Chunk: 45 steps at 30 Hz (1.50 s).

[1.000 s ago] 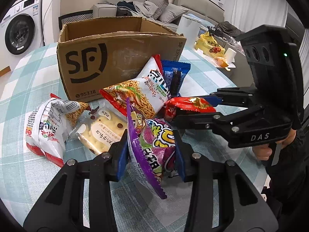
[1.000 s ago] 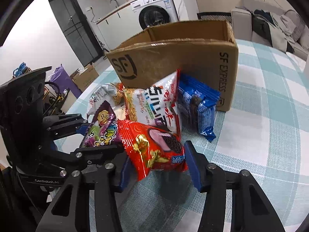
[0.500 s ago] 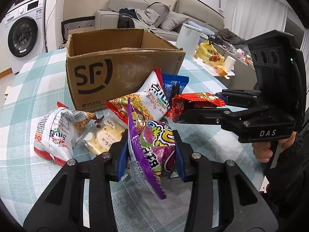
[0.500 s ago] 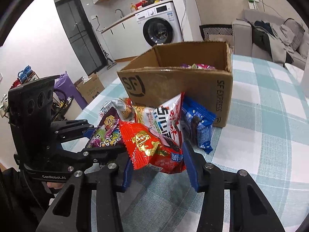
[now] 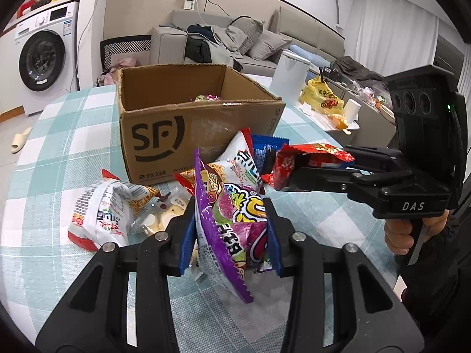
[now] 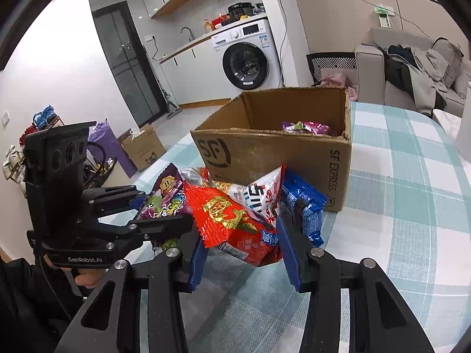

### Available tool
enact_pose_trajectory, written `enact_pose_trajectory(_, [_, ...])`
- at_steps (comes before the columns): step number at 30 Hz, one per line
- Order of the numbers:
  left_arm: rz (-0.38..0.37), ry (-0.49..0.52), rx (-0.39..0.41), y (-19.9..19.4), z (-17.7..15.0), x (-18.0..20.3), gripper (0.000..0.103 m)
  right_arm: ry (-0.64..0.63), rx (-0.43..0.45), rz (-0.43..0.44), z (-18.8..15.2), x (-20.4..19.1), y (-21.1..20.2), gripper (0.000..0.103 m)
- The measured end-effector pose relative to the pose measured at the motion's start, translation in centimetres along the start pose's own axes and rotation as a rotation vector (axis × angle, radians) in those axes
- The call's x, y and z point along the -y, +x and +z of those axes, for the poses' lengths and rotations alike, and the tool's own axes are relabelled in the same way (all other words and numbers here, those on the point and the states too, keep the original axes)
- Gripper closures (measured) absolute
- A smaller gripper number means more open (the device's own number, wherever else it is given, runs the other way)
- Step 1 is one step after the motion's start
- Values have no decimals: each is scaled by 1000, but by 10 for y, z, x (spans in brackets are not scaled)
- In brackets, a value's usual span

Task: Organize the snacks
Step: 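Lift both held packs and carry them over the box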

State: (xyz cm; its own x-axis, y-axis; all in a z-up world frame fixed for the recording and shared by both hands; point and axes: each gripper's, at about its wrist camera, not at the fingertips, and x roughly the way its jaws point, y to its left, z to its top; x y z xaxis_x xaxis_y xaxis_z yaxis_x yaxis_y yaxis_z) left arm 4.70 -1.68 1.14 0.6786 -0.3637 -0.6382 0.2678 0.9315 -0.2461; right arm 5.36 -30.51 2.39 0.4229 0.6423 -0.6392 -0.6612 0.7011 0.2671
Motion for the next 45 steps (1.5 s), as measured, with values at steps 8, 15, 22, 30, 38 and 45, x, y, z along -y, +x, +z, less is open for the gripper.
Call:
enact_pose_trajectory(8, [13,-9,40,-10,6,0,65,15,41,-6,5,-1,-10,58])
enact_pose_trajectory(15, [37,-22,80,-22,17,-4,65,33,89,-14,11,0,-24,58])
enact_pose_trajectory(22, [53,-33,126,-37,31,-9,65,35,121,-19,21,-3,-31,58])
enact_pose_trajectory(30, [85,-35,179,-51,54,-13,65,50,170,-48,41,-5,-41,58])
enact_pose_trajectory(38, [92,-62,217,-57,76,-18,65,84,187,-64,58,0,-41,58])
enact_pose_trajectory(45, [109,-63,233,-54,95,-20,65,94,193,-73,71,4,-35,58])
